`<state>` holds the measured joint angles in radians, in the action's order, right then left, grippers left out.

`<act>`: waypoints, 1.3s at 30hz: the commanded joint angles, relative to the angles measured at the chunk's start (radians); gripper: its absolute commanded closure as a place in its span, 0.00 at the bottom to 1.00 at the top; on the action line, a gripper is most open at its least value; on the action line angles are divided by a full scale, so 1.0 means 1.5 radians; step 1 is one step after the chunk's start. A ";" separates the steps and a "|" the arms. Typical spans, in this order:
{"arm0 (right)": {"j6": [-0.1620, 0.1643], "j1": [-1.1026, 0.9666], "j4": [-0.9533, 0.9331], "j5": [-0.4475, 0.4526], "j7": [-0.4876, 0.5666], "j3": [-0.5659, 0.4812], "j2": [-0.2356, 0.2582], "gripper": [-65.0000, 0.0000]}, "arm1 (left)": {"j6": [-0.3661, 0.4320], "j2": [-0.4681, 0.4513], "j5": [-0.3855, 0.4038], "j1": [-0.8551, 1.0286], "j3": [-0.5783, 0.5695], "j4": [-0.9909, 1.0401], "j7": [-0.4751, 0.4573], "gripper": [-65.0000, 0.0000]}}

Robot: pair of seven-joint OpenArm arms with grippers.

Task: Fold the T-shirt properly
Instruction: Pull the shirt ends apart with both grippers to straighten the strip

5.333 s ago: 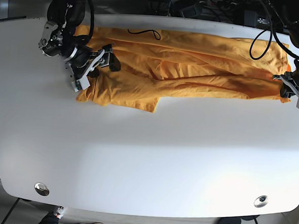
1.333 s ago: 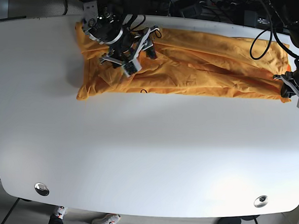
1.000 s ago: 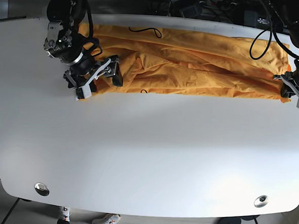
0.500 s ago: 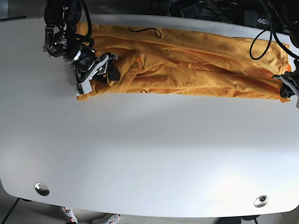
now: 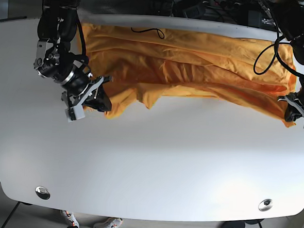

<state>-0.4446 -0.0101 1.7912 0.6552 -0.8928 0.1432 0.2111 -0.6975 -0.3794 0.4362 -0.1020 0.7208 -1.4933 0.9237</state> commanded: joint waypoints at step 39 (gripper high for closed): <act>-0.002 -0.272 0.151 0.122 -0.155 0.133 -0.023 0.75 | 0.000 -0.023 0.008 0.221 0.054 -0.009 -0.018 0.97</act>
<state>-0.4446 -0.4198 1.9972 0.8169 -1.1454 0.3370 0.1692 -0.6998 -0.3885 0.4416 0.2333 0.7952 -1.4921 0.9195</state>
